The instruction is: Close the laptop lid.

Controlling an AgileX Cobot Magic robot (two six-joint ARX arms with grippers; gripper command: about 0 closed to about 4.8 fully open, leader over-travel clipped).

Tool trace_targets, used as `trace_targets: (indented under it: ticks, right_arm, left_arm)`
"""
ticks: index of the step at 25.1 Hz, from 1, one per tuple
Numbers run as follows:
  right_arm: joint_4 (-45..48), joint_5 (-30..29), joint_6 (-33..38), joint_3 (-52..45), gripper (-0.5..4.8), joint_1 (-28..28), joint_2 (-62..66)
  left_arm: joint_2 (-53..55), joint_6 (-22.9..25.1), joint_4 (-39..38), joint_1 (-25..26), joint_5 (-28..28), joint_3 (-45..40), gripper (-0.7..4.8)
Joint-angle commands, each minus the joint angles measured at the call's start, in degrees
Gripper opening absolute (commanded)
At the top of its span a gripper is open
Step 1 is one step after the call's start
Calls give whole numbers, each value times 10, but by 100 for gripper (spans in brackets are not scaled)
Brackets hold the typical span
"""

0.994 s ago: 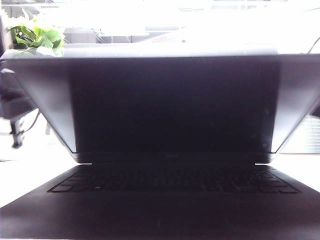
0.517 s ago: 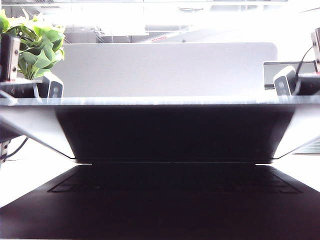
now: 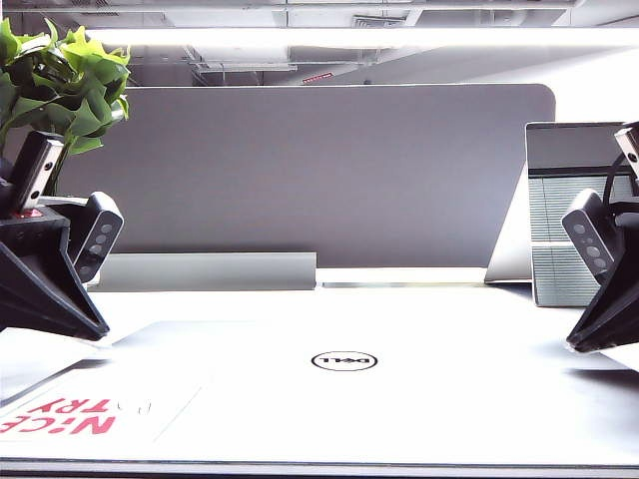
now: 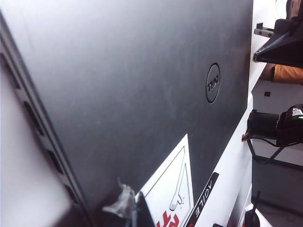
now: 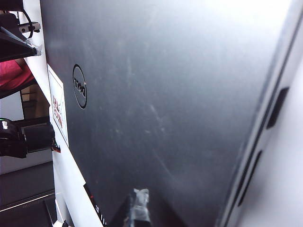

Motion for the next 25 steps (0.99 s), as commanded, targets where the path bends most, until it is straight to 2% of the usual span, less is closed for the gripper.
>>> trace_targets:
  ticks: [1, 5, 9, 12, 15, 16, 19, 20, 21, 25]
  right_arm:
    - [2, -3, 0, 1, -1, 1, -2]
    - [7, -29, 0, 3, -1, 1, -2]
    - [17, -88, 0, 21, -1, 1, -5]
    - [10, -62, 7, 57, -2, 1, -15]
    - [1, 38, 29, 111, -2, 1, -38]
    - [2, 82, 39, 127, -2, 1, -48]
    - [19, 253, 81, 176, -2, 2, -89]
    - [28, 301, 91, 186, -2, 2, -106]
    - [43, 349, 102, 196, -2, 2, -129]
    - [134, 456, 116, 206, -2, 1, -222]
  left_arm:
    - [-1, -2, 1, -1, 1, -2, -5]
    - [-2, -1, 1, -1, 5, -1, -5]
    - [-18, 5, 7, -1, -3, 3, -5]
    - [-45, -3, 10, 0, -42, 20, -5]
    - [-90, -10, 11, -1, -136, 52, -5]
    - [-111, -15, 18, -3, -189, 64, -5]
    - [-180, -47, 74, -6, -349, 82, -5]
    - [-206, -55, 99, -6, -386, 81, -5]
    - [-231, -67, 127, -7, -414, 81, -5]
    - [-342, -90, 249, -9, -496, 81, -5]
